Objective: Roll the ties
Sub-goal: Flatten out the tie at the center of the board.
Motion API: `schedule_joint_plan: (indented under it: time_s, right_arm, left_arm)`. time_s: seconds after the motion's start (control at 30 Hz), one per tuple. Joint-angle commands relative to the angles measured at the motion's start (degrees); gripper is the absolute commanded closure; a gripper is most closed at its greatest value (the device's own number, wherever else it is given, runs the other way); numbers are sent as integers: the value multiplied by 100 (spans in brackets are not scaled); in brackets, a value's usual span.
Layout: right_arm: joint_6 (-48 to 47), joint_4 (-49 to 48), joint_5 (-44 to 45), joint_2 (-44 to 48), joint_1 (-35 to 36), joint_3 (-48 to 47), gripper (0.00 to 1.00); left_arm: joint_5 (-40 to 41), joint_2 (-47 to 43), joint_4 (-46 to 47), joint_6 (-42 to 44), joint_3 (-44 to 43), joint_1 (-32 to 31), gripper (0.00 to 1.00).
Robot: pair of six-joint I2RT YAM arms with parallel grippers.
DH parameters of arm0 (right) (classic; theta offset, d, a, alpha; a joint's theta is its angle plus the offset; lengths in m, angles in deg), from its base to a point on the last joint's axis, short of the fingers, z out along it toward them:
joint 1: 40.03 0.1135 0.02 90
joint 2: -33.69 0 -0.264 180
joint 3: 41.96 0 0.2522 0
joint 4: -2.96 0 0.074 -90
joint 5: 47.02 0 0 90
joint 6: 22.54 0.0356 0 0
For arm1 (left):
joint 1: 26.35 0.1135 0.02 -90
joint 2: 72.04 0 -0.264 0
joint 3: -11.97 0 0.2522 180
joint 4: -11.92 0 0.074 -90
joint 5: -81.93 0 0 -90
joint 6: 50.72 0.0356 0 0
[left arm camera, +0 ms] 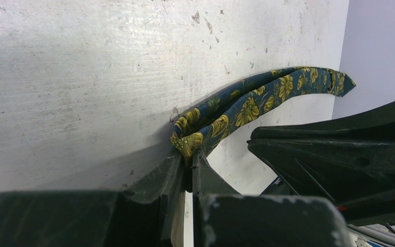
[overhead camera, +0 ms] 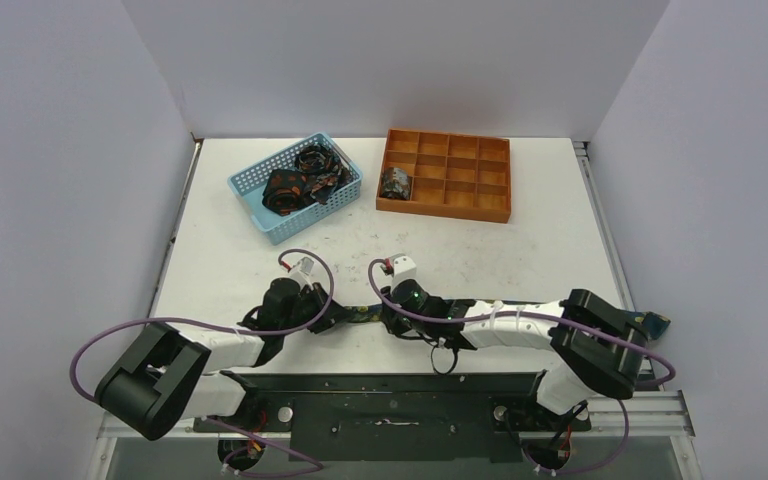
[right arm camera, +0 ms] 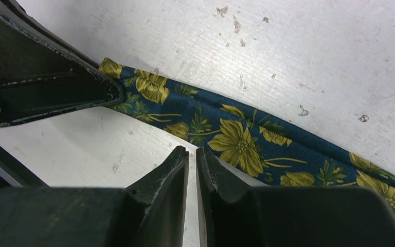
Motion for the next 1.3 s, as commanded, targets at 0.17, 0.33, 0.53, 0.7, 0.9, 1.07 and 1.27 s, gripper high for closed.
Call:
schedule_joint_plan:
  time_s: [0.17, 0.33, 0.53, 0.7, 0.9, 1.07, 1.27]
  right_arm:
    - [-58, -193, 96, -910, -41, -509, 88]
    - [23, -331, -121, -1352, -43, -561, 89]
    - [308, -739, -521, -1766, -29, -636, 95]
    - [466, -985, -825, -1970, 49, -804, 95]
    - [500, -1002, -871, -1971, 73, -986, 93]
    - [480, -966, -777, -1577, 73, -1017, 92]
    - [348, -826, -747, -1375, 73, -1300, 92]
  left_arm:
    - [121, -339, -194, 93, -32, -67, 100]
    - [504, -903, -1231, 363, -246, -286, 100]
    - [1976, -1683, -3701, 697, -1062, -918, 100]
    - [2795, -2158, -5086, 610, -1477, -962, 100]
    - [3264, -1882, -5772, 523, -1874, -951, 100]
    - [3409, -1620, -5916, 517, -2132, -953, 100]
    - [3526, -1614, -6034, 544, -2284, -951, 100]
